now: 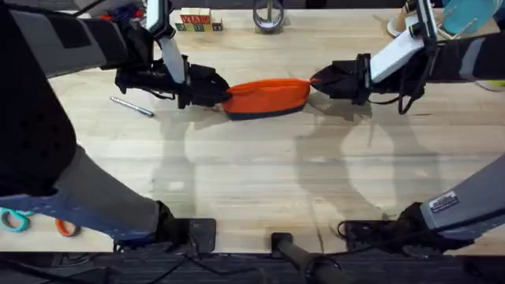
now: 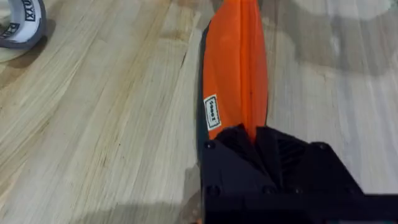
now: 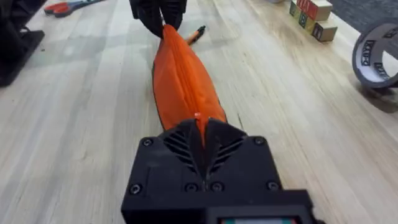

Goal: Unzip the bag, pick up the pens from the table one at a time and place them inside, then zip the bag closed.

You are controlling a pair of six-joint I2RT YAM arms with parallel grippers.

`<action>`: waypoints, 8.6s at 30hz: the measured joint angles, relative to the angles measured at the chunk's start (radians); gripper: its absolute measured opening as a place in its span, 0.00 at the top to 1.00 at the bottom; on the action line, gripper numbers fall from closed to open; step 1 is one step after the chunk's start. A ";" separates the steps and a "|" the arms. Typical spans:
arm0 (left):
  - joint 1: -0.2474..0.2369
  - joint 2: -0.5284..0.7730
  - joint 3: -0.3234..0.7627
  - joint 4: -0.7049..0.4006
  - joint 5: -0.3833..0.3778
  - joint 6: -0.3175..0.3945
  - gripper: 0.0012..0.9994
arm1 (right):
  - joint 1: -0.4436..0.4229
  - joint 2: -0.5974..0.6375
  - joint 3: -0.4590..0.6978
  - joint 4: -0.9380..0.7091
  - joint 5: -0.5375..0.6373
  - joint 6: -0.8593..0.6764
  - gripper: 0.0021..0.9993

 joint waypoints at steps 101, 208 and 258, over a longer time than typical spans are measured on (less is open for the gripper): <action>0.020 0.000 0.002 -0.003 -0.023 0.000 0.96 | 0.298 -0.002 0.089 0.045 0.046 0.191 0.01; 0.010 0.000 0.085 -0.142 -0.043 0.000 0.96 | 0.085 -0.514 0.139 -0.649 0.519 0.288 0.00; 0.010 0.000 0.085 -0.142 -0.043 0.000 0.96 | 0.306 -0.442 0.139 -0.520 0.833 0.144 0.01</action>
